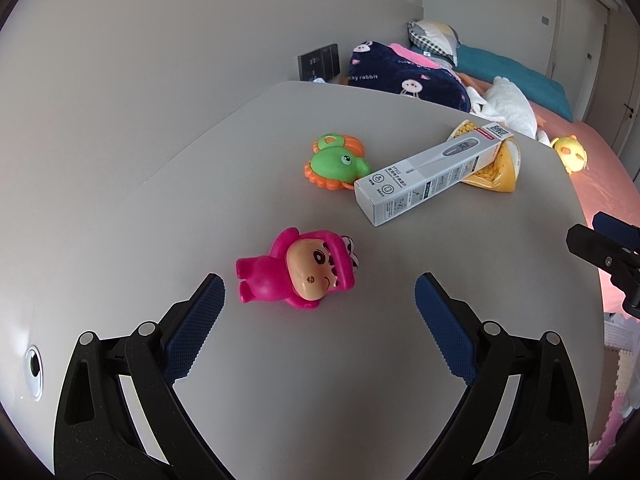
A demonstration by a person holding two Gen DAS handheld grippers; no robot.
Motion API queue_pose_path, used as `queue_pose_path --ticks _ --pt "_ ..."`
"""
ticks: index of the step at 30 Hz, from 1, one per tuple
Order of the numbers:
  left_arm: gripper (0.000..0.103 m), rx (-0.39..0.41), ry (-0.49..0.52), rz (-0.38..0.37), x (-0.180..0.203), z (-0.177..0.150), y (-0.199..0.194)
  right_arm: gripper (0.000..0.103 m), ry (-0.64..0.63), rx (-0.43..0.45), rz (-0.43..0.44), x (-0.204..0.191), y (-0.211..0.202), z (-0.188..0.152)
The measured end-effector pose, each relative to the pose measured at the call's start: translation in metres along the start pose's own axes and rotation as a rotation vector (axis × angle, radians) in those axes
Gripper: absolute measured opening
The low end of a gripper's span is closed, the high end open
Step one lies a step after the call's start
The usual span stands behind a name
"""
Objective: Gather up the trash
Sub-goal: 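Grasp the pink doll with the left gripper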
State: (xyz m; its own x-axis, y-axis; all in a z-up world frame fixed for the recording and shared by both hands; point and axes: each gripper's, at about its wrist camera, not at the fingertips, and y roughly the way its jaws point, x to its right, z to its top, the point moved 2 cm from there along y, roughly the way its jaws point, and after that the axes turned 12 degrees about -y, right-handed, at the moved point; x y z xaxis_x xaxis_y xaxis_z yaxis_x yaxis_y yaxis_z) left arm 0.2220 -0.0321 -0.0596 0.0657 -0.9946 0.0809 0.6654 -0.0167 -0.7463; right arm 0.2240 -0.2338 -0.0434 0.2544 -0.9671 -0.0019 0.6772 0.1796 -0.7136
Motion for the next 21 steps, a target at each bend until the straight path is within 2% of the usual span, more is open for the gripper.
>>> queue_pose_path --ticks 7,12,15,17,18,21 --pt "0.093 -0.014 0.023 0.000 -0.006 0.009 0.017 0.076 -0.113 -0.017 -0.015 -0.026 0.019 0.016" --pt "0.093 -0.027 0.023 0.007 -0.012 0.013 0.024 0.076 -0.247 -0.030 -0.053 -0.042 0.030 0.028" --pt "0.083 -0.044 0.019 0.006 -0.015 0.014 0.029 0.076 -0.335 -0.032 -0.075 -0.052 0.035 0.036" --pt "0.073 -0.062 0.013 -0.001 -0.017 0.014 0.032 0.076 -0.387 -0.031 -0.087 -0.058 0.038 0.041" --pt "0.064 -0.072 0.011 -0.004 -0.018 0.013 0.034 0.076 -0.410 -0.033 -0.089 -0.060 0.041 0.045" --pt "0.064 -0.071 0.012 -0.004 -0.019 0.013 0.032 0.076 -0.479 -0.059 -0.079 -0.068 0.050 0.052"
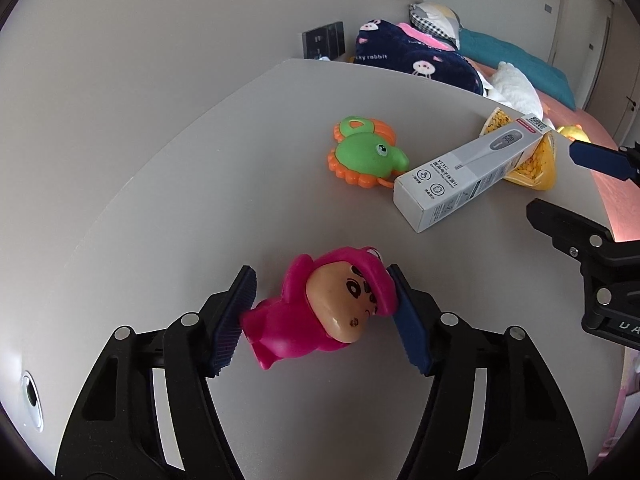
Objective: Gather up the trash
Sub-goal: 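Grasp the pink doll with the left gripper, then grasp the white thermometer box with the right gripper while the left holds the doll, then carry the pink doll and thermometer box over the trash bag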
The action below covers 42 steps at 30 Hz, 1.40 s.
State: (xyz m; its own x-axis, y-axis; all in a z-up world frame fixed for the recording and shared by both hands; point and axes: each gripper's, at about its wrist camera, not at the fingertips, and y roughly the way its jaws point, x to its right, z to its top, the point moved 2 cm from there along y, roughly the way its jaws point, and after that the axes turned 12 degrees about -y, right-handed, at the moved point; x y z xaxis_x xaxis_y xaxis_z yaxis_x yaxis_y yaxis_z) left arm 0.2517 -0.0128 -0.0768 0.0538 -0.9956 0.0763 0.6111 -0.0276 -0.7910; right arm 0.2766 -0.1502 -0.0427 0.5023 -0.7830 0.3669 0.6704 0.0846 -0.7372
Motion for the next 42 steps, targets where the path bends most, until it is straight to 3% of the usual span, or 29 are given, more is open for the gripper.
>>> queue_pose_path --ticks 19,24,27,36,42 --pt "0.064 0.047 -0.005 -0.014 -0.009 0.004 -0.045 0.076 -0.433 -0.059 0.006 -0.028 0.043 0.041" --pt "0.064 0.045 -0.003 -0.011 -0.009 0.003 -0.045 0.076 -0.437 -0.071 0.125 -0.027 0.057 0.049" --pt "0.064 0.040 -0.010 -0.005 -0.011 0.003 -0.043 0.066 -0.403 -0.088 0.205 -0.024 0.064 0.055" --pt "0.064 0.044 -0.039 -0.003 -0.012 0.006 -0.041 0.030 -0.387 -0.083 0.252 -0.027 0.061 0.064" --pt "0.064 0.049 -0.074 -0.018 -0.015 0.004 -0.045 0.029 -0.329 -0.021 0.238 -0.016 0.044 0.070"
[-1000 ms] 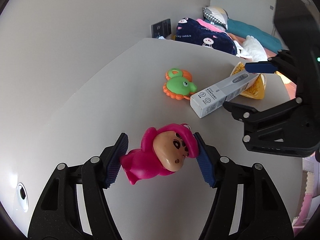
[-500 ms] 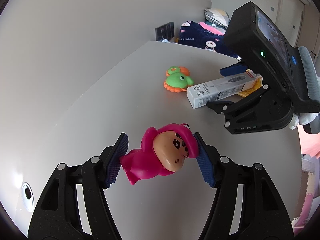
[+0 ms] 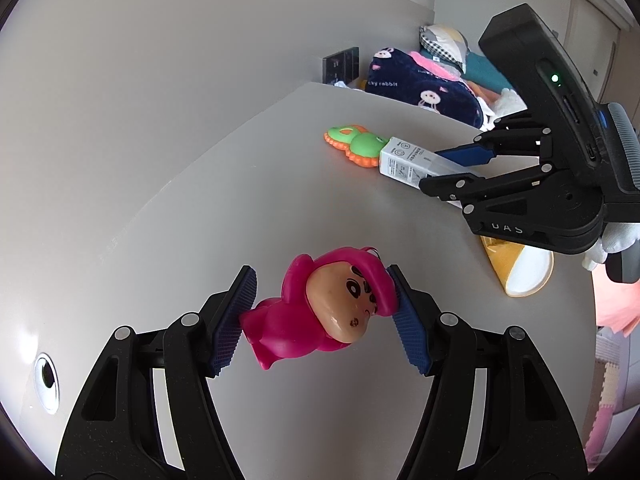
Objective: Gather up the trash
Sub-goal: 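Carry the pink doll and thermometer box over the trash bag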
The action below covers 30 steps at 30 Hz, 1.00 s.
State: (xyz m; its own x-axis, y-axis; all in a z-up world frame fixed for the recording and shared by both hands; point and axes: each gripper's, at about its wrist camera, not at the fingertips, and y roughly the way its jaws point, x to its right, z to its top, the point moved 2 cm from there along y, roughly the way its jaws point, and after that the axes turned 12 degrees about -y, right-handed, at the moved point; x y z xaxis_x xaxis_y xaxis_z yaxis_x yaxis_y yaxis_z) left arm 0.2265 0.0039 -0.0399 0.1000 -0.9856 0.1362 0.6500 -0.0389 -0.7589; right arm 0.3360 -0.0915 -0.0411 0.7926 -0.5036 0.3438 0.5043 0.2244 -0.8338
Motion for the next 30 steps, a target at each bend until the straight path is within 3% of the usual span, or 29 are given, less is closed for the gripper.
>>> queue_pose_path --ticks 11,30 --pt "0.064 0.038 0.011 -0.032 0.015 -0.007 -0.030 0.029 0.065 0.054 -0.036 0.011 -0.058 -0.009" --pt "0.064 0.064 0.073 -0.075 0.076 -0.037 -0.093 0.029 0.172 0.106 -0.094 0.003 -0.158 -0.086"
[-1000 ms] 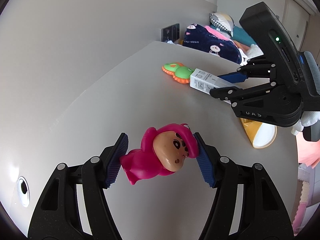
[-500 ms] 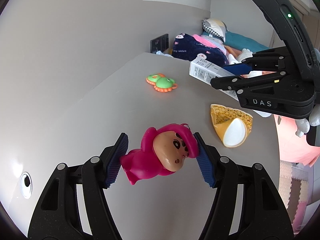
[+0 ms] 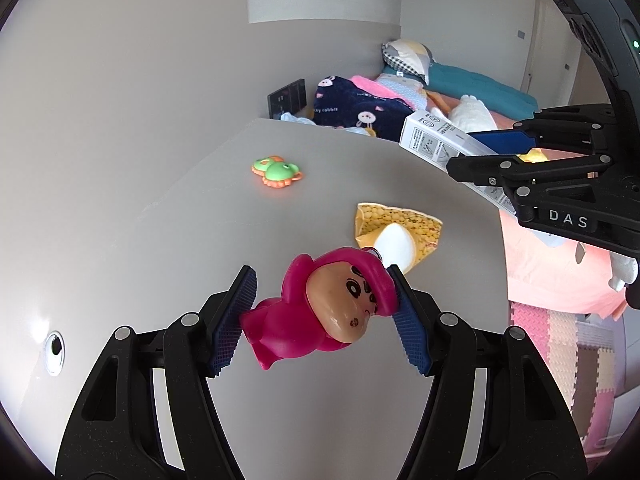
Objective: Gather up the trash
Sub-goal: 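Carry the pink doll and thermometer box over the trash bag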
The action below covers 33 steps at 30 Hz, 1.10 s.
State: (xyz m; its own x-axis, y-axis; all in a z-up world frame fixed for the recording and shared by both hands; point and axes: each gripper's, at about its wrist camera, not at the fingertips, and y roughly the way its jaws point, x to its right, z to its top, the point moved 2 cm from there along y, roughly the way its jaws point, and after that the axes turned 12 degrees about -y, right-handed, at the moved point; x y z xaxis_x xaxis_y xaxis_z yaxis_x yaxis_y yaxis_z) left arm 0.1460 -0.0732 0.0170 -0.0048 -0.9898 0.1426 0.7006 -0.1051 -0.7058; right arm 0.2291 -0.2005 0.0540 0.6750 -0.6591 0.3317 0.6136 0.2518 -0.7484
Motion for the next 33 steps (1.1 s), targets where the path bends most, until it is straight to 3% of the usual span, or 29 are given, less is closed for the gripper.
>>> queue_pose_path --ticks 11,33 --pt "0.064 0.002 0.070 -0.053 0.054 -0.012 -0.015 0.029 0.096 -0.007 -0.042 0.010 -0.045 -0.048" --pt "0.064 -0.036 0.169 -0.150 0.144 -0.034 -0.015 0.029 0.356 -0.057 -0.170 0.051 -0.096 -0.142"
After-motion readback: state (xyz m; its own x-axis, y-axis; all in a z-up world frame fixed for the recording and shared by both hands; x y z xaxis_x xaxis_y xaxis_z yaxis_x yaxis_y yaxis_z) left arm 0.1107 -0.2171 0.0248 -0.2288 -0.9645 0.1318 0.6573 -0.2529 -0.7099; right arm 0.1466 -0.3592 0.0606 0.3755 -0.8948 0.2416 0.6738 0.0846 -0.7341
